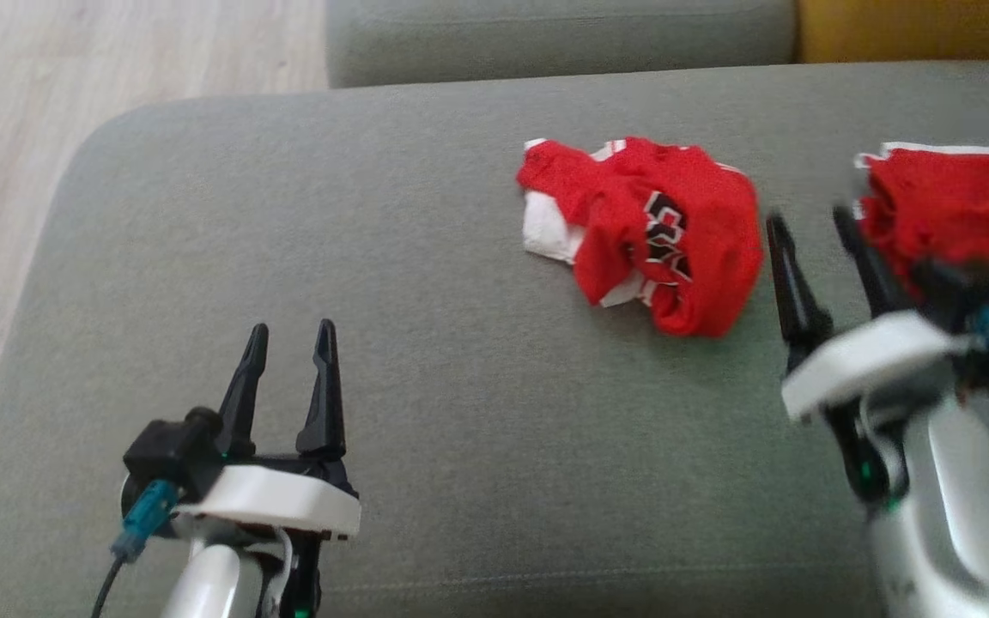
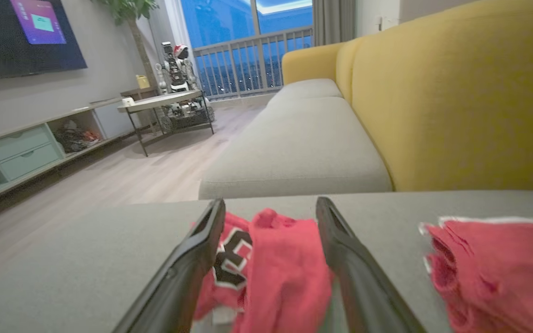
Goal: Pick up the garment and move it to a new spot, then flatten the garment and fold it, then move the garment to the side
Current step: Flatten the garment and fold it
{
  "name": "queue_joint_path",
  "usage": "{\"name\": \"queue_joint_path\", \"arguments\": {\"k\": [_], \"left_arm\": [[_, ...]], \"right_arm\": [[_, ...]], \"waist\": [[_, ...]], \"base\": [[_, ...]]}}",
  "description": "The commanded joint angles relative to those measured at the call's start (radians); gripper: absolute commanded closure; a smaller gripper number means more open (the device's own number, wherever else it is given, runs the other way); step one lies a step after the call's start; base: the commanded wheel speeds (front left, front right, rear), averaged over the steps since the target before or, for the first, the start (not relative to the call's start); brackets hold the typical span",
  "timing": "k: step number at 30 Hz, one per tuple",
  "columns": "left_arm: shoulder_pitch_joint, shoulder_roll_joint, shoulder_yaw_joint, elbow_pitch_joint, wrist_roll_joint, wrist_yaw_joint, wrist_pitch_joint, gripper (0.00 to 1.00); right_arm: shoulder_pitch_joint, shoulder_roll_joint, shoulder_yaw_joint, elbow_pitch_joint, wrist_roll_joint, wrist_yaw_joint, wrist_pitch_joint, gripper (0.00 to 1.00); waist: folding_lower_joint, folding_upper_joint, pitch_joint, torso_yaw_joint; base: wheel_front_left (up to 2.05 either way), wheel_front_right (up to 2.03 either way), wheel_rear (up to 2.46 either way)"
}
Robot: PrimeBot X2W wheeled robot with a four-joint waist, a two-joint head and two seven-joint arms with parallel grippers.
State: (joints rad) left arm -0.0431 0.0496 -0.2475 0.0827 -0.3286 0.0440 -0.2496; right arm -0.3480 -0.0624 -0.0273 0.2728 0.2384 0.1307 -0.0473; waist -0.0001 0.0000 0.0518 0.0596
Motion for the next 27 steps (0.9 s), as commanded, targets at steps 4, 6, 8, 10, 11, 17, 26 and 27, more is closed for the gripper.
{"name": "queue_joint_path", "arguments": {"k": [4,6,8,10,11,17,26,27], "left_arm": [[-0.012,0.001,0.025,-0.037,-0.003,0.000,-0.012,0.00],[-0.012,0.001,0.023,-0.036,-0.003,0.000,-0.012,0.00],[-0.012,0.001,0.017,-0.033,-0.002,-0.002,-0.012,0.00],[-0.014,0.001,0.013,-0.031,-0.001,-0.003,-0.012,0.00],[-0.016,0.001,0.011,-0.031,0.000,-0.004,-0.012,0.00],[-0.038,0.001,-0.012,-0.025,0.004,-0.009,-0.012,0.00],[-0.084,0.001,-0.058,-0.008,-0.005,-0.007,-0.012,0.00],[-0.089,0.001,-0.064,-0.007,-0.009,-0.006,-0.012,0.00]], "right_arm": [[0.119,0.012,-0.003,-0.113,0.042,0.000,-0.016,0.00],[0.134,0.012,-0.004,-0.125,0.047,0.000,-0.026,0.00],[0.154,0.012,-0.003,-0.136,0.061,0.000,-0.035,0.00],[0.157,0.012,0.000,-0.141,0.064,0.000,-0.038,0.00],[0.153,0.012,0.004,-0.142,0.062,0.000,-0.038,0.00],[0.059,0.012,0.032,-0.123,0.049,0.000,0.007,0.00],[-0.246,0.012,-0.013,0.150,-0.016,0.000,0.176,0.00],[-0.279,0.012,-0.021,0.192,-0.030,0.000,0.193,0.00]], "waist": [[0.0001,0.0000,-0.001,-0.054],[0.0001,0.0000,0.003,-0.060],[0.0001,0.0000,0.006,-0.066],[0.0001,0.0000,0.010,-0.068],[0.0001,0.0000,0.013,-0.067],[0.0001,0.0000,0.050,-0.038],[0.0001,0.0000,0.136,0.053],[0.0001,0.0000,0.143,0.066]], "base": [[0.00,0.00,0.00],[0.00,0.00,0.00],[0.00,0.00,0.00],[0.00,0.00,0.00],[0.00,0.00,0.00],[0.00,0.00,0.00],[0.00,0.00,0.00],[0.00,0.00,0.00]]}}
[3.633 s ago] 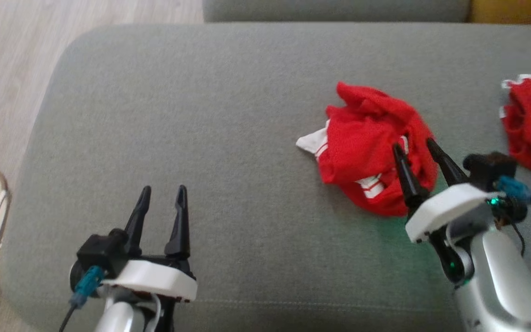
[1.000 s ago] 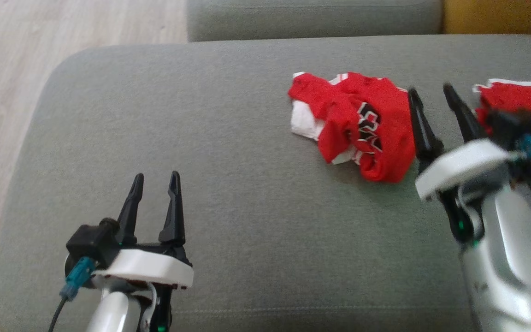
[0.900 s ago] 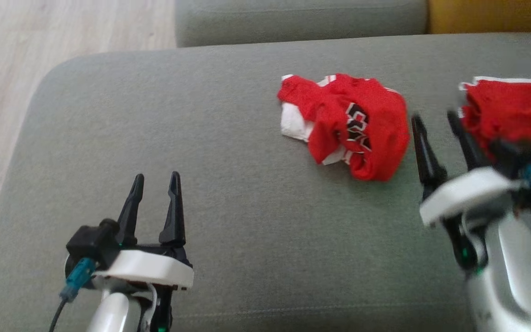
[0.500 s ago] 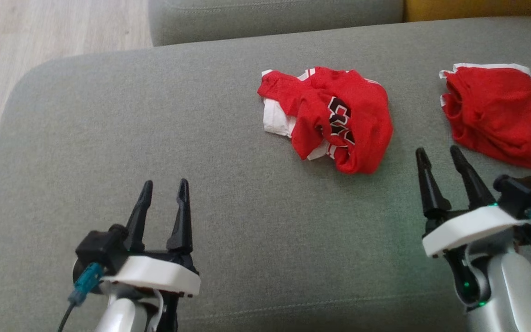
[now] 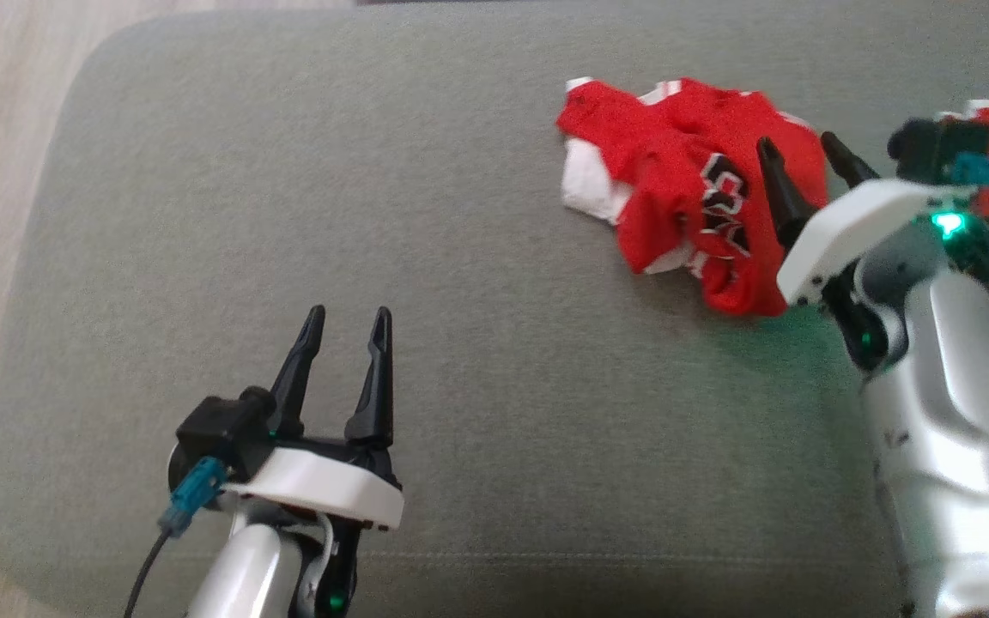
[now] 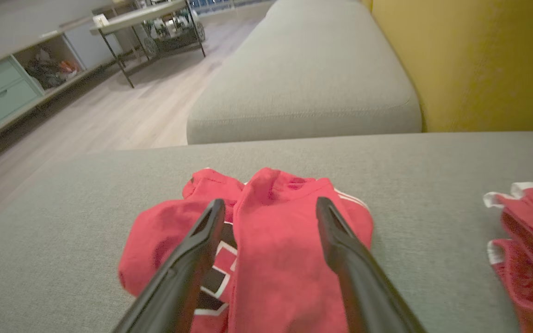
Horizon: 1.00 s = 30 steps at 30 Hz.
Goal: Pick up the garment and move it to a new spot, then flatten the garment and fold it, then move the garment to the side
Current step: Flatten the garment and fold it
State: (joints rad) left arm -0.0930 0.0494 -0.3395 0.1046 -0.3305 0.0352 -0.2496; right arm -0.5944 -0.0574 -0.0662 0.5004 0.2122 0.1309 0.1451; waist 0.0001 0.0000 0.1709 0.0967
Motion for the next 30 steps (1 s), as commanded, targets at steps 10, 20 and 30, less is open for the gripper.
{"name": "queue_joint_path", "arguments": {"k": [10,20,30], "left_arm": [[-0.079,0.001,-0.017,-0.029,-0.035,0.015,-0.012,0.00],[-0.097,0.001,-0.045,-0.031,-0.051,0.023,-0.012,0.00],[-0.088,0.001,-0.038,-0.024,-0.057,0.030,-0.012,0.00]], "right_arm": [[-0.301,-0.061,-0.044,0.320,-0.052,0.000,0.085,0.00],[-0.425,-0.102,-0.028,0.530,-0.061,0.000,0.112,1.00],[-0.498,-0.057,-0.014,0.554,0.031,0.000,0.004,1.00]], "waist": [[-0.0001,0.0000,0.084,0.132],[-0.0001,0.0000,0.111,0.179],[-0.0001,0.0000,0.063,0.187]], "base": [[0.00,0.00,0.00],[0.00,0.00,0.00],[0.00,0.00,0.00]]}}
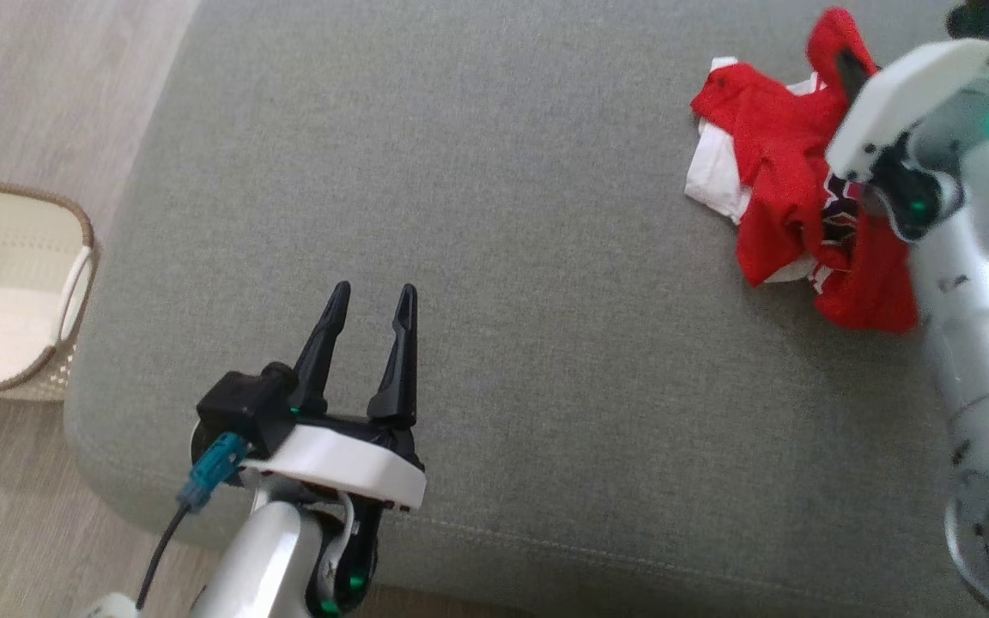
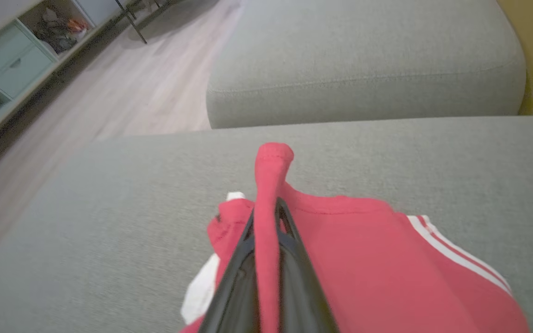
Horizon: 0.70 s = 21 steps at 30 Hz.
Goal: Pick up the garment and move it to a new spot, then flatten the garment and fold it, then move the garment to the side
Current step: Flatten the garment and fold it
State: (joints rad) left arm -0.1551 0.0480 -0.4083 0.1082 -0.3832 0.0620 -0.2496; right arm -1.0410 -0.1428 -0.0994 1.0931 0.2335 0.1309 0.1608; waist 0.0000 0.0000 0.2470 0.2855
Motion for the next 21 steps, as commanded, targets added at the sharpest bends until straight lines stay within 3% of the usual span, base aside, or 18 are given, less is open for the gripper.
{"name": "queue_joint_path", "arguments": {"k": [1,7,11,14,18,21], "left_arm": [[-0.022,0.002,0.034,-0.027,-0.005,0.004,-0.012,0.00],[0.010,0.002,0.038,-0.020,-0.009,0.000,-0.012,0.00],[0.042,0.002,0.037,-0.011,-0.014,0.001,-0.012,0.00],[0.068,0.002,0.043,-0.007,-0.009,-0.003,-0.012,0.00],[0.095,0.002,0.054,-0.009,0.002,-0.004,-0.012,0.00],[0.109,0.002,0.067,-0.019,0.004,-0.002,-0.012,0.00]], "right_arm": [[-0.061,0.039,0.030,-0.046,0.029,0.000,-0.023,1.00],[-0.138,0.091,0.150,-0.134,0.243,0.000,-0.032,1.00],[-0.167,0.092,0.405,-0.285,0.562,0.000,-0.061,1.00],[-0.226,0.092,0.531,-0.347,0.760,0.000,-0.174,1.00],[-0.359,0.092,0.594,-0.256,0.858,0.000,-0.376,1.00],[-0.427,0.092,0.565,-0.097,0.870,0.000,-0.416,1.00]], "waist": [[0.0000,0.0000,-0.024,-0.004],[0.0000,0.0000,-0.097,-0.009],[0.0000,0.0000,-0.156,0.001],[0.0000,0.0000,-0.182,0.007],[0.0000,0.0000,-0.201,0.020],[0.0000,0.0000,-0.196,0.026]], "base": [[0.00,0.00,0.00],[0.00,0.00,0.00],[0.00,0.00,0.00],[0.00,0.00,0.00],[0.00,0.00,0.00],[0.00,0.00,0.00]]}}
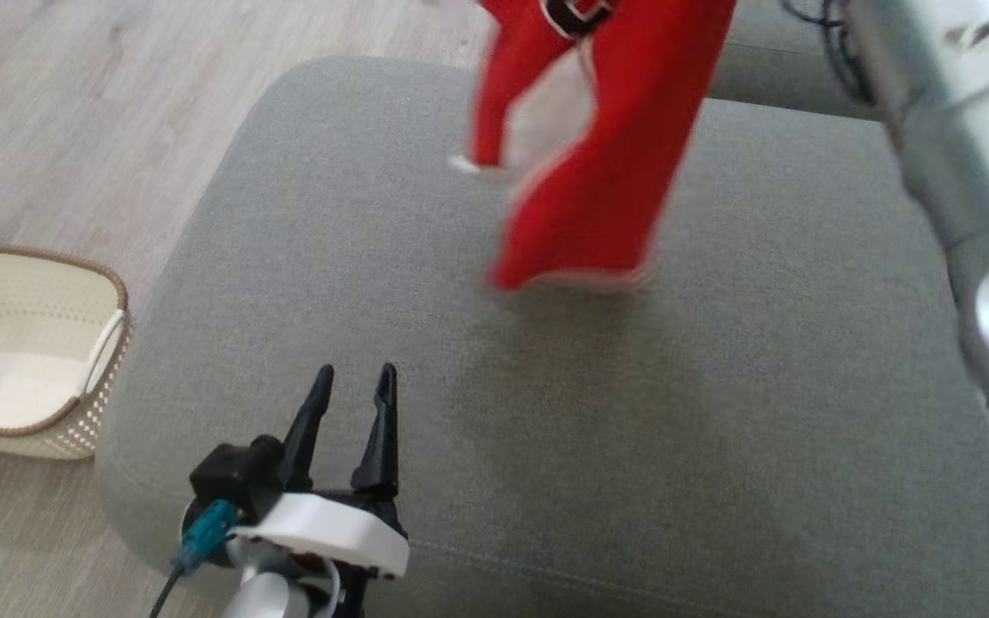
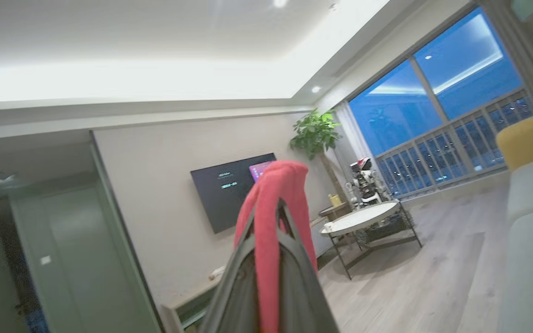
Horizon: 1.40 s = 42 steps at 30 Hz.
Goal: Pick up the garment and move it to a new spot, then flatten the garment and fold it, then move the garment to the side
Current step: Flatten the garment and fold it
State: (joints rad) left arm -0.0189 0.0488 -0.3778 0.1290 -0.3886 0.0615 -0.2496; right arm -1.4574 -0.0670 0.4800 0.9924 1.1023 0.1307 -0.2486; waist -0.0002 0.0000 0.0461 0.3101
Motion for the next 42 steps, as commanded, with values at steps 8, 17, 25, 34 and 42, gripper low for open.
{"name": "queue_joint_path", "arguments": {"k": [8,17,25,34,42], "left_arm": [[-0.036,0.001,0.054,-0.060,0.007,0.003,-0.012,0.00],[-0.067,0.001,0.072,-0.065,0.009,0.008,-0.012,0.00],[-0.112,0.001,0.103,-0.061,0.026,-0.001,-0.012,0.00],[-0.115,0.001,0.151,-0.076,0.000,0.002,-0.012,0.00],[-0.085,0.001,0.148,-0.072,-0.004,0.009,-0.012,0.00]], "right_arm": [[0.077,-0.091,-0.250,0.282,-0.172,0.000,-0.013,1.00],[0.376,-0.222,-0.478,0.297,-0.282,0.000,-0.013,1.00],[0.463,-0.158,-0.514,0.285,-0.424,0.000,-0.013,0.00],[0.516,-0.067,-0.431,-0.018,-0.550,0.000,-0.013,0.00],[0.784,-0.093,-0.310,-0.401,-0.558,0.000,-0.013,0.00]], "waist": [[0.0002,0.0000,0.068,-0.020],[0.0002,0.0000,0.118,-0.095],[0.0002,0.0000,0.122,-0.175],[0.0002,0.0000,0.048,-0.242],[0.0002,0.0000,-0.013,-0.265]], "base": [[0.00,0.00,0.00],[0.00,0.00,0.00],[0.00,0.00,0.00],[0.00,0.00,0.00],[0.00,0.00,0.00]]}}
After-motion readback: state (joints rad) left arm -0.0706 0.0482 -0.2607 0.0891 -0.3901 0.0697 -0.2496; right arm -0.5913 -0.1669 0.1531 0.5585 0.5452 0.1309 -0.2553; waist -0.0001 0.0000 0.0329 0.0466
